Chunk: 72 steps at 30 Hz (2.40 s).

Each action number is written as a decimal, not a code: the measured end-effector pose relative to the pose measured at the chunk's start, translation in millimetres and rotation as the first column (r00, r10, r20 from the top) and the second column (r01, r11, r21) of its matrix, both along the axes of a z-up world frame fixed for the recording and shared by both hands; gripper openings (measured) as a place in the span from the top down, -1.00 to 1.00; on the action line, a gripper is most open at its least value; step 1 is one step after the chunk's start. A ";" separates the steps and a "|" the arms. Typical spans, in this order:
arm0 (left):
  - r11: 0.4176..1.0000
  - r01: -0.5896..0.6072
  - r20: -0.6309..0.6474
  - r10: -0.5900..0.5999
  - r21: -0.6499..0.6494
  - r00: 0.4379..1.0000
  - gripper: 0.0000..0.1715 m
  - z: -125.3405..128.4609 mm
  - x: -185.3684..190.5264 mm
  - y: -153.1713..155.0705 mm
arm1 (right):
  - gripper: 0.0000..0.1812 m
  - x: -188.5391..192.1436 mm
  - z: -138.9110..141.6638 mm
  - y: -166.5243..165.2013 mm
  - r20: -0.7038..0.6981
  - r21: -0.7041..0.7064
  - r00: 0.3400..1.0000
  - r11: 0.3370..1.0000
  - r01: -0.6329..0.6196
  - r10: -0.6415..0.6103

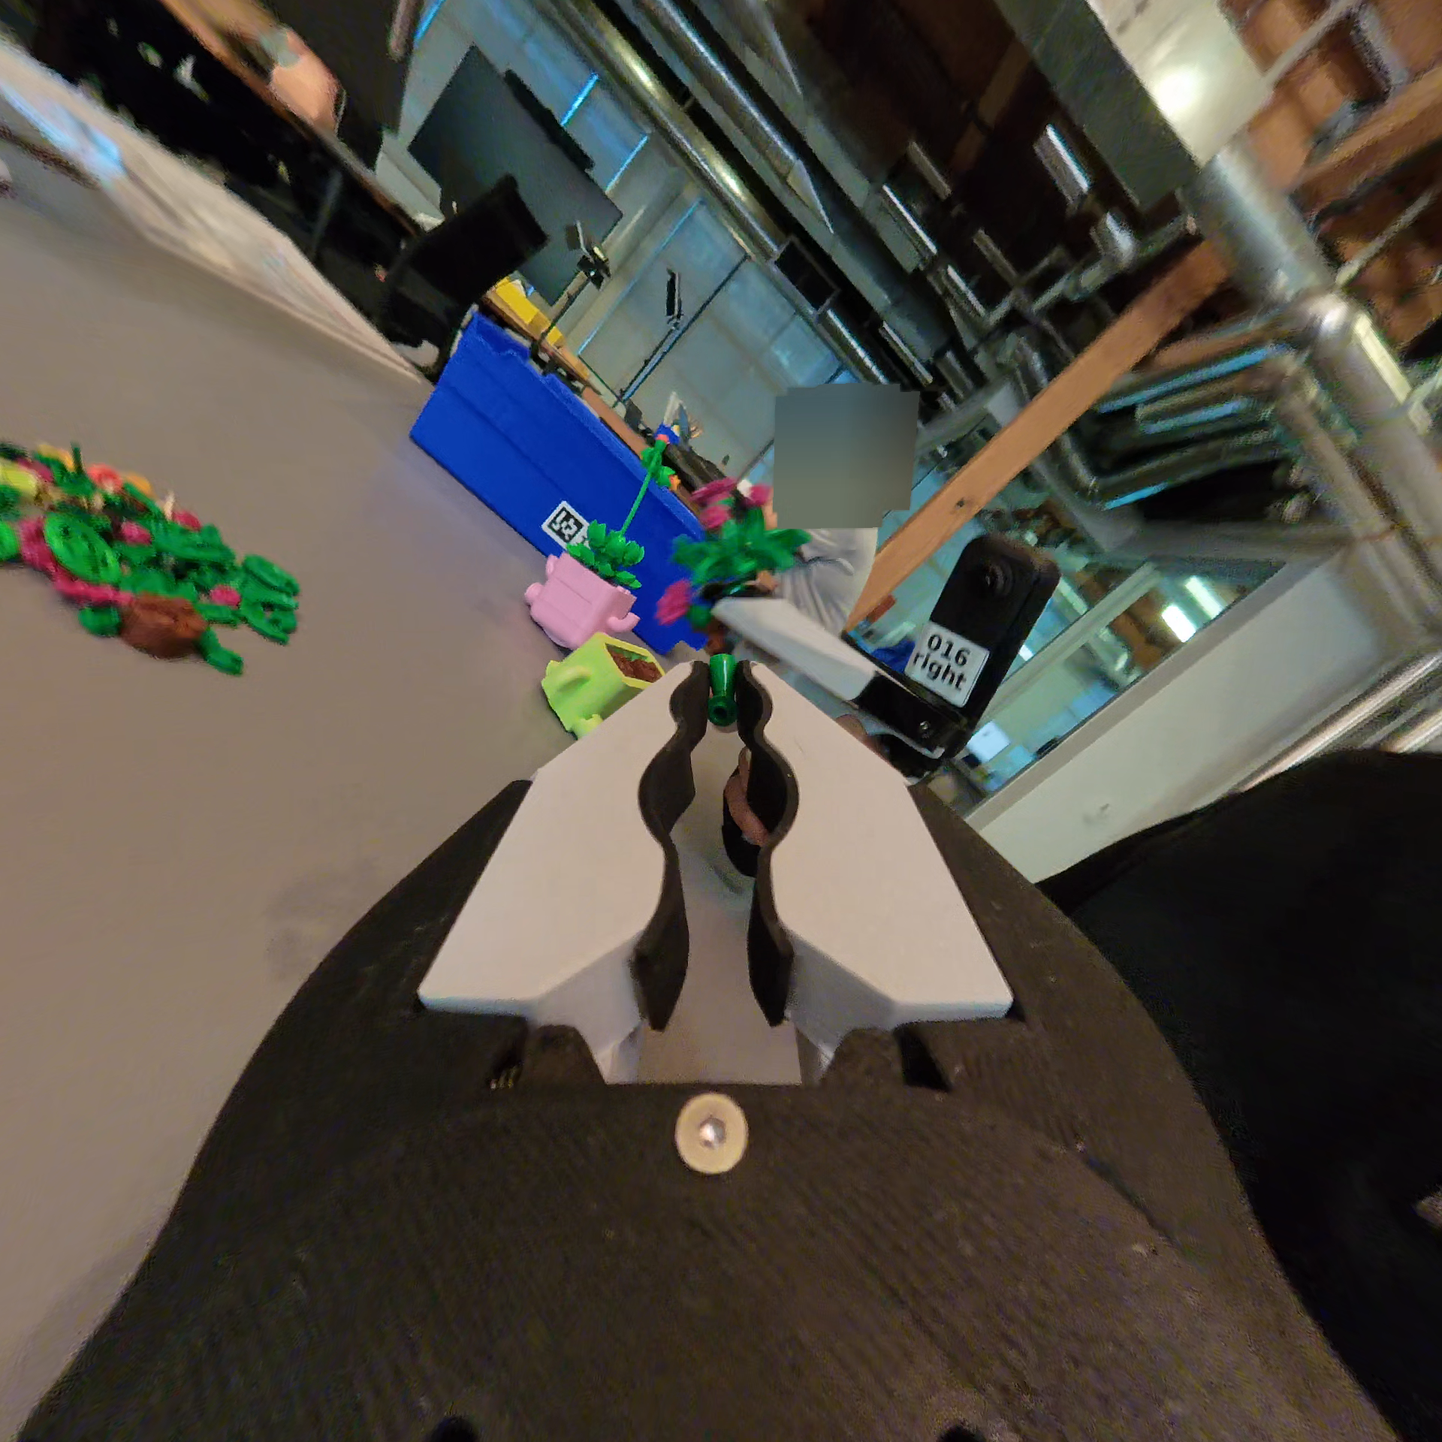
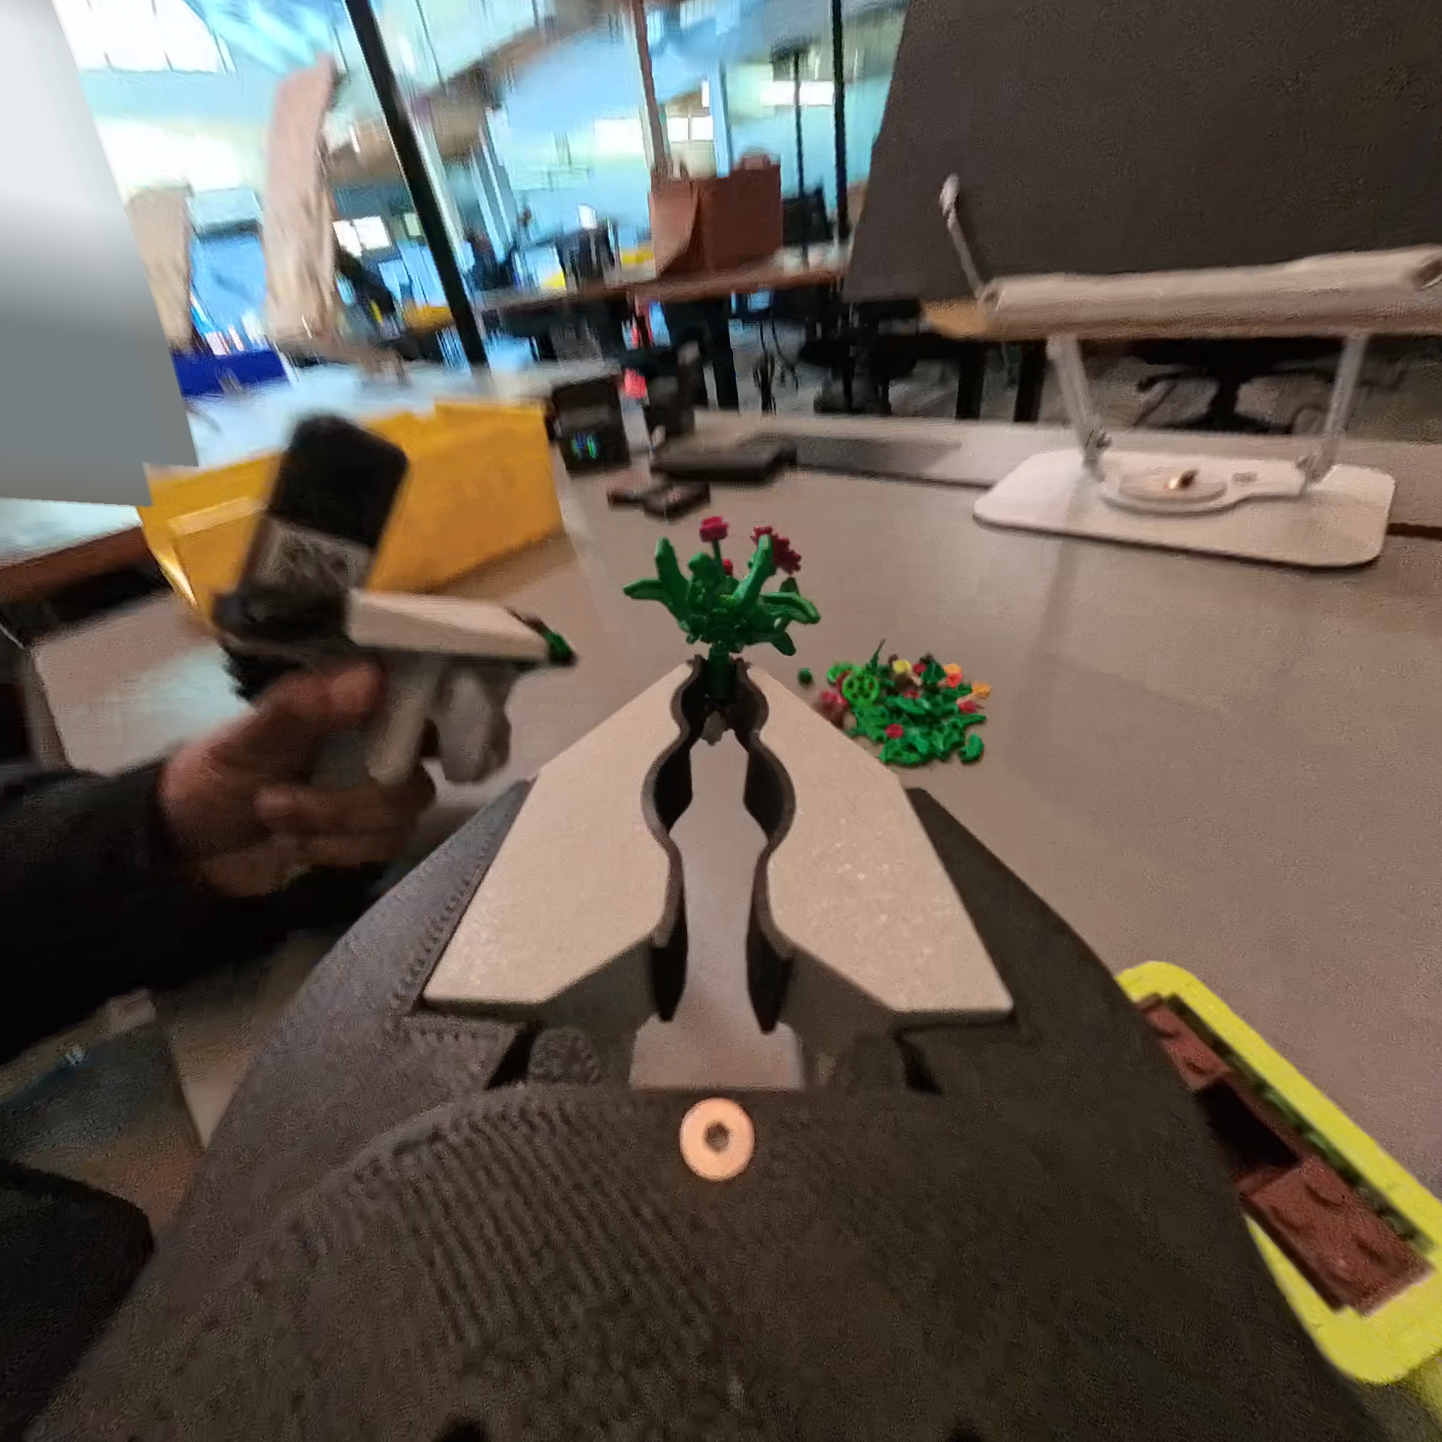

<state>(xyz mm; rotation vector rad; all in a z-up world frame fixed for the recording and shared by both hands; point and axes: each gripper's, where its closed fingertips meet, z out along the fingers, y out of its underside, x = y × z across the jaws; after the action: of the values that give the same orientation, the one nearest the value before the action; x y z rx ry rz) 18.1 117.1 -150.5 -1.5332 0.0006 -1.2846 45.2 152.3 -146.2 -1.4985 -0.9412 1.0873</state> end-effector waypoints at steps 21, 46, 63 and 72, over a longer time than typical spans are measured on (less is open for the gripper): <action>0.904 -0.163 -0.560 0.378 0.395 0.737 0.99 -0.7 -9.9 -3.5 | 0.89 -9.9 -14.6 -17.1 0.082 0.153 0.996 0.987 -0.055 0.042; 0.823 0.024 -0.705 0.471 0.567 0.530 0.91 -9.1 17.3 -17.0 | 0.95 -5.8 -16.5 -44.1 -0.216 -0.417 0.873 0.767 -0.488 0.437; 0.847 0.101 -0.729 0.383 0.522 0.567 0.97 -13.9 24.7 -21.6 | 0.95 -10.1 -15.6 -56.4 -0.248 -0.416 0.842 0.732 -0.539 0.479; 0.859 0.127 -0.759 0.359 0.496 0.543 0.97 -19.5 28.4 -21.7 | 0.79 -11.0 -17.3 -59.0 -0.250 -0.433 0.833 0.712 -0.553 0.494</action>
<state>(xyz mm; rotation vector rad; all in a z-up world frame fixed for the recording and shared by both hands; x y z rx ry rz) 46.5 95.4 -170.0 -1.4930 0.7928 -0.2532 34.2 93.3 -163.5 -1.5750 -1.0964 1.9359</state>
